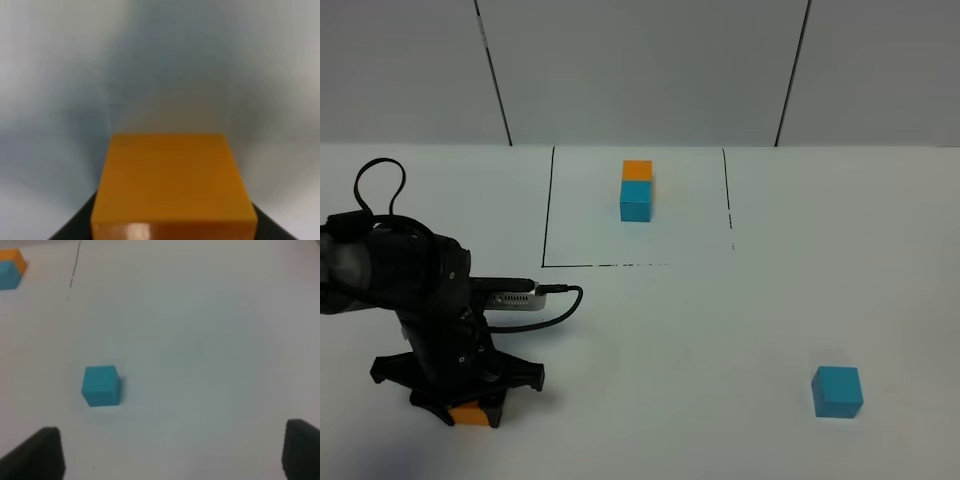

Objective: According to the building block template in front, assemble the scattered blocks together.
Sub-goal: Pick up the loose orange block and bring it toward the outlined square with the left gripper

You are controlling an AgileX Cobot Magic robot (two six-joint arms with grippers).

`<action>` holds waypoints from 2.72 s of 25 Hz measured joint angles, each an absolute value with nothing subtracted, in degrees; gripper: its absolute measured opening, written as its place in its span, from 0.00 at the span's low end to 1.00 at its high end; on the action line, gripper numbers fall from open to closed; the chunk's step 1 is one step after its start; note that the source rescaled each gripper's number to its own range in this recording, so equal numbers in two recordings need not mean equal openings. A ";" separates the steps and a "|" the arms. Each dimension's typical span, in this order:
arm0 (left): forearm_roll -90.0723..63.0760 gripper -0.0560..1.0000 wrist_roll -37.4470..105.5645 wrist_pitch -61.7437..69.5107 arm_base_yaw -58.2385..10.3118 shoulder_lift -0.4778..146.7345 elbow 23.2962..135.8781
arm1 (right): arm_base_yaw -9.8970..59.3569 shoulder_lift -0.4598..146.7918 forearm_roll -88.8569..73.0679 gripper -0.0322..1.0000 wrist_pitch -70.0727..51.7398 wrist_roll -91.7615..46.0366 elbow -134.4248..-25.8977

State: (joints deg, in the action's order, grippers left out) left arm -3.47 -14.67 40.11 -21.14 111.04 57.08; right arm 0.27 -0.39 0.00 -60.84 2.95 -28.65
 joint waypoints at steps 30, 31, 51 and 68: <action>2.92 0.05 42.91 65.98 -26.22 113.72 85.63 | 0.27 -0.39 0.00 0.75 -60.84 2.95 -28.65; 4.30 0.05 42.97 66.09 -27.29 114.62 86.28 | 0.27 -0.39 0.31 0.75 -60.84 2.95 -28.65; 6.19 0.05 53.57 56.37 -37.68 131.82 95.08 | 0.27 -0.39 0.31 0.75 -60.84 2.95 -28.65; 3.34 0.05 53.80 54.21 -37.68 131.89 95.31 | 0.27 -0.39 0.00 0.75 -60.84 2.95 -28.65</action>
